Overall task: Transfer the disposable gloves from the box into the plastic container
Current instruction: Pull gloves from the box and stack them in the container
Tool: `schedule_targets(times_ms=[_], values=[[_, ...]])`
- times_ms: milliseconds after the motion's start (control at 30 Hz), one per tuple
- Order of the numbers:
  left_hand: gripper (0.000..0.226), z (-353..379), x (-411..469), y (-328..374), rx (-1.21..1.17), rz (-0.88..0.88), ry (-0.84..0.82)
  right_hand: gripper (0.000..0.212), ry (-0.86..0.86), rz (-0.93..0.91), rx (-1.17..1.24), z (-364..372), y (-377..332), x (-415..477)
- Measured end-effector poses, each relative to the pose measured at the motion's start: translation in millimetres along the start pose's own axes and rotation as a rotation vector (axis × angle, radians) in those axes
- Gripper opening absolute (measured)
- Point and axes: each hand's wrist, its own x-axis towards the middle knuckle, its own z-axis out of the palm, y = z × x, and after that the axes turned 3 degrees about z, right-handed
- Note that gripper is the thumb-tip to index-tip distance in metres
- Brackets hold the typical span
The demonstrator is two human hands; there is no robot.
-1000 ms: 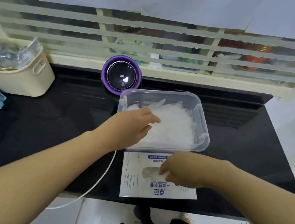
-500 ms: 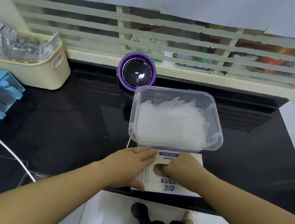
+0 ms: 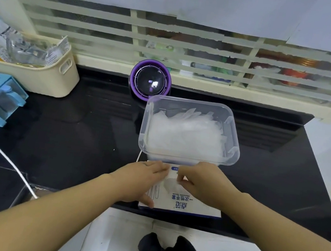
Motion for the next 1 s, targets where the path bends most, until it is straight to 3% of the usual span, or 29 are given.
schedule_targets(times_ms=[133, 267, 333, 433, 533, 600, 667, 700, 800, 867, 1000], values=[[0.081, -6, -2, 10, -0.097, -0.106, 0.007, 0.008, 0.285, 0.064, 0.293, -35, -9, -4], [0.072, -24, -12, 20, -0.237, -0.174, 0.019, 0.014, 0.414, 0.066, 0.267, -85, -10, -4], [0.057, -41, -20, 16, -0.511, -0.229, 0.096, 0.014, 0.387, 0.091, 0.249, -106, -6, -6], [0.025, -74, -34, 10, -1.072, -0.232, 0.347, 0.015, 0.380, 0.055, 0.175, -131, -3, -11], [0.036, -101, -39, 9, -1.652, -0.171, 0.464, 0.017, 0.371, -0.027, 0.045, -145, -6, -7], [0.070, -116, -37, 8, -1.842, -0.061, 0.430, 0.017, 0.353, -0.071, -0.053, -150, -9, -3], [0.088, -126, -33, 5, -1.864, 0.003, 0.382, 0.017, 0.323, -0.122, -0.149, -153, -12, 3], [0.084, -130, -28, 3, -1.833, 0.005, 0.389, 0.018, 0.307, -0.146, -0.187, -154, -13, 6], [0.034, -132, -11, 0, -1.617, -0.144, 0.501, 0.023, 0.260, -0.134, -0.261, -147, -8, 20], [0.017, -127, 4, -3, -1.540, -0.287, 0.586, 0.031, 0.231, -0.027, -0.268, -134, -2, 32], [0.021, -109, 27, -11, -1.759, -0.473, 0.697, 0.049, 0.148, 0.299, -0.285, -103, 6, 49]])
